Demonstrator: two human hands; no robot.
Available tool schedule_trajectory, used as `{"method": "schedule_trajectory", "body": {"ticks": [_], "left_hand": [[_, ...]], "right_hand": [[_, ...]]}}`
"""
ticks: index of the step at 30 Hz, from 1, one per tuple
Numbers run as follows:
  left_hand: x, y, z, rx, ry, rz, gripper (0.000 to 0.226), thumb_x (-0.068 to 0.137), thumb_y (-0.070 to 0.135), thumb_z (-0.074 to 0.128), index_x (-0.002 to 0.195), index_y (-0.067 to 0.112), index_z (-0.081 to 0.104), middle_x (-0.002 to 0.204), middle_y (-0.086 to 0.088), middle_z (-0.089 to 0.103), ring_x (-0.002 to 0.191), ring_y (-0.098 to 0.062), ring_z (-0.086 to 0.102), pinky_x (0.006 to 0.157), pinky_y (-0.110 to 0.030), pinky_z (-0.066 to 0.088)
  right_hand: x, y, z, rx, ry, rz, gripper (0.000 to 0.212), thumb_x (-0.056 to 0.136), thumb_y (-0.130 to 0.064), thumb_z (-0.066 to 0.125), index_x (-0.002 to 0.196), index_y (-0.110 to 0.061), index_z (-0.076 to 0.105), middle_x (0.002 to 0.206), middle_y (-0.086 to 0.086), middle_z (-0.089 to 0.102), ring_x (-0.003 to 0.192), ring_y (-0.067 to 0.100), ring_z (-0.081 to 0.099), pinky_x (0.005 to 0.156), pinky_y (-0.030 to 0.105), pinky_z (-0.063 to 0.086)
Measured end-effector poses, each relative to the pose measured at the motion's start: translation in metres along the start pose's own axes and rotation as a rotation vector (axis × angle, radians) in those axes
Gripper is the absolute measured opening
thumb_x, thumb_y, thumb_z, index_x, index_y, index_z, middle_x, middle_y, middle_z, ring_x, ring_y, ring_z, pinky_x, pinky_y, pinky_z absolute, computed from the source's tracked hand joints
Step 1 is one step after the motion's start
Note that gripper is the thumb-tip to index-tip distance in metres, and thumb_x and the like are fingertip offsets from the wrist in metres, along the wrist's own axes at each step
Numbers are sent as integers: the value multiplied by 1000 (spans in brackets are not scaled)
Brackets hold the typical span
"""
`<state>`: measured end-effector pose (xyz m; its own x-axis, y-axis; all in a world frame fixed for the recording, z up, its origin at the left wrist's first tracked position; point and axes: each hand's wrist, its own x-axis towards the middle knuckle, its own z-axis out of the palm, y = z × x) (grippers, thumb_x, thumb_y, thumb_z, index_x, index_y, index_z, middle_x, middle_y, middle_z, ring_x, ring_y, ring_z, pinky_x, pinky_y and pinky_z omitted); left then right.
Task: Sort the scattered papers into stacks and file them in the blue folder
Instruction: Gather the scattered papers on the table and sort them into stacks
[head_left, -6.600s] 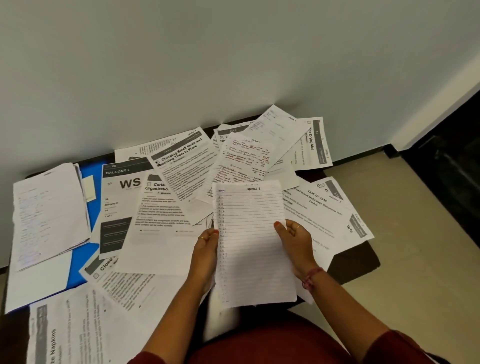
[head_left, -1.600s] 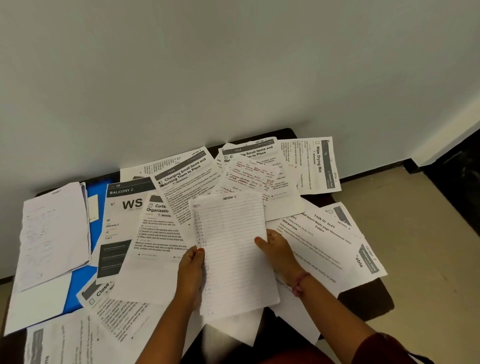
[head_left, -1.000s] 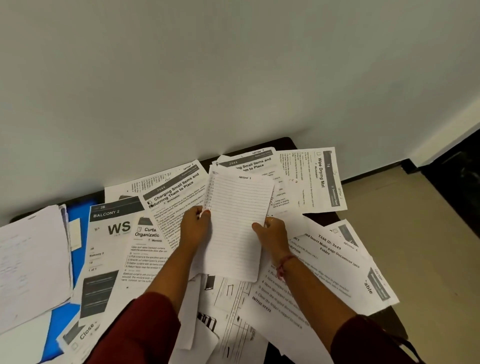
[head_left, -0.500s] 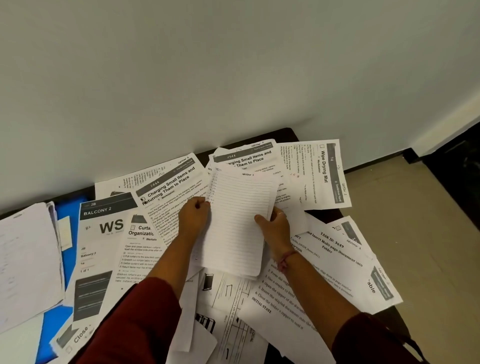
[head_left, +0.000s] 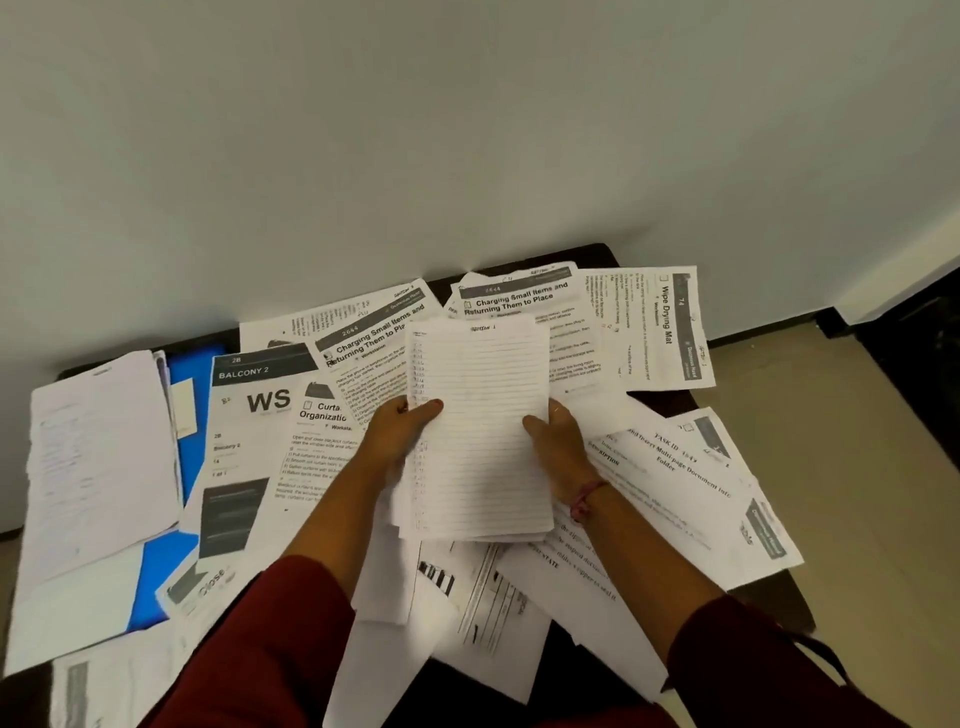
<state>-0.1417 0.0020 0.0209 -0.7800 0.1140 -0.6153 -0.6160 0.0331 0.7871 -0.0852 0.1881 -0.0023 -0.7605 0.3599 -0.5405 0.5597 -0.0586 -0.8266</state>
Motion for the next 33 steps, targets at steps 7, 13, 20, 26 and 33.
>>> {"method": "schedule_trajectory", "body": {"ticks": [7, 13, 20, 26, 33], "left_hand": [[-52, -12, -48, -42, -143, -18, 37, 83, 12, 71, 120, 14, 63, 114, -5, 70, 105, -22, 67, 93, -40, 52], [-90, -15, -86, -92, -86, 127, 38, 84, 7, 69, 122, 10, 62, 114, -5, 70, 105, -21, 67, 91, -37, 53], [-139, -7, -129, -74, 101, 358, 21, 85, 10, 69, 100, 23, 63, 92, 10, 73, 83, -5, 70, 69, -19, 56], [-160, -12, -163, 61, 253, 447, 33, 81, 24, 72, 111, 17, 59, 108, 3, 63, 101, -18, 60, 86, -33, 54], [-167, -31, -188, 26, 319, 454, 52, 77, 19, 76, 122, 8, 54, 111, -3, 63, 101, -19, 60, 79, -29, 56]], "right_hand": [[-42, -1, 22, 36, -148, -131, 38, 89, -2, 49, 125, -11, 57, 119, 4, 65, 109, 18, 61, 96, 35, 51], [-77, -7, 60, 136, -276, -231, 32, 90, -4, 55, 117, -22, 57, 118, 4, 67, 108, 18, 64, 94, 39, 53], [-120, -29, 107, 185, -316, -369, 31, 94, -6, 55, 123, -17, 54, 118, 0, 65, 107, 12, 63, 88, 24, 53], [-143, -35, 139, 224, -353, -446, 25, 93, -5, 57, 115, -16, 55, 109, 1, 66, 97, 9, 64, 79, 19, 52], [-156, -17, 158, 197, -408, -480, 30, 89, -8, 64, 113, -22, 51, 111, -2, 63, 100, 5, 63, 80, 20, 52]]}}
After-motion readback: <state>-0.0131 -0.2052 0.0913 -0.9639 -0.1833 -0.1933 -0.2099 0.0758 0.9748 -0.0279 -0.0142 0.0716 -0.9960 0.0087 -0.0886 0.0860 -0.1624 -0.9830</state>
